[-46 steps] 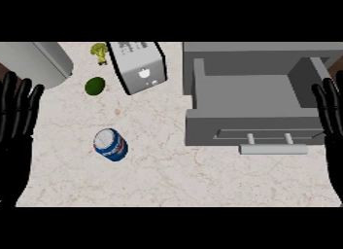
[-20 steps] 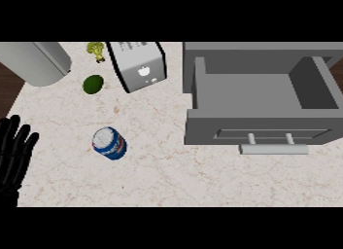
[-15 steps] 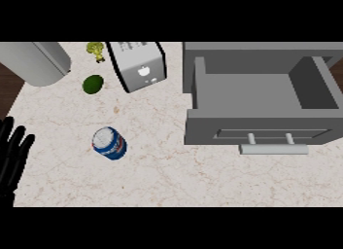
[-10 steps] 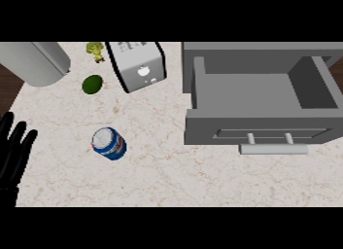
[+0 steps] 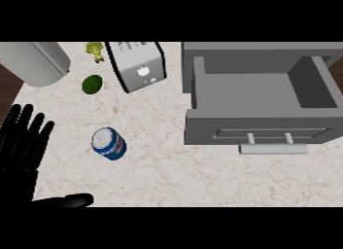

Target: Pick up the can, place it into the drawer and close the drawer

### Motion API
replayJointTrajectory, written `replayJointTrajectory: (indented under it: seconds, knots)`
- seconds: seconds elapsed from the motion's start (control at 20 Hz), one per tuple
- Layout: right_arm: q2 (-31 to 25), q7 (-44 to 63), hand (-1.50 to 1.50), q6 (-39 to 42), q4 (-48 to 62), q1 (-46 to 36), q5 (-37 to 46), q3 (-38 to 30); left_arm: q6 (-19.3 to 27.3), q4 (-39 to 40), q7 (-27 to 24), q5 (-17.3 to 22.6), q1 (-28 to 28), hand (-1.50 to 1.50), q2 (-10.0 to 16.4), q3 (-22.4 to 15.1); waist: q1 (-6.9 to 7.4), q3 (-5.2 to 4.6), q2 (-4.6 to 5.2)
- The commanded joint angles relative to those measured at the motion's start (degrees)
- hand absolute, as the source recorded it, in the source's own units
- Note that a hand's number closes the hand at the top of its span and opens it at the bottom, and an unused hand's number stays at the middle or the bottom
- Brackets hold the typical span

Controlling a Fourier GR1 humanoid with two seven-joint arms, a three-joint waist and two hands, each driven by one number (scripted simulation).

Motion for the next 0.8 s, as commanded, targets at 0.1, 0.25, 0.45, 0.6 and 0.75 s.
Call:
replayJointTrajectory:
  seconds: [0.1, 0.25, 0.45, 0.6, 0.75]
  knots:
    - [-2.5, 4.5, -1.50, 1.7, -0.9, -1.1, -6.7, -4.8, 3.2, 11.2, -7.6, 2.3, -2.1, -1.50, -0.1, -1.5, -0.10, -0.02, 0.04]
    - [0.6, 3.8, -1.50, 3.2, -4.5, 2.2, -3.9, -4.8, 2.1, 12.9, -3.5, 2.1, -7.4, -1.50, 0.9, 2.9, -0.12, 0.00, 0.02]
    - [1.7, 3.7, -1.50, 3.6, -3.6, 1.5, -2.7, -5.3, 1.3, 20.4, -15.4, 4.5, -2.7, -1.50, -0.1, 0.6, 0.01, -0.03, 0.04]
    - [1.7, 3.4, -1.50, 5.0, -2.1, -0.4, -2.8, -6.5, 5.8, 17.7, -13.8, 1.0, -1.0, -1.50, -0.1, -5.2, 0.13, 0.00, -0.01]
    - [2.7, 2.9, -1.50, 7.2, -2.4, 1.9, -5.2, -8.1, 4.8, 24.9, -19.2, 2.4, -1.6, -1.50, -0.1, -3.3, -0.05, 0.00, 0.00]
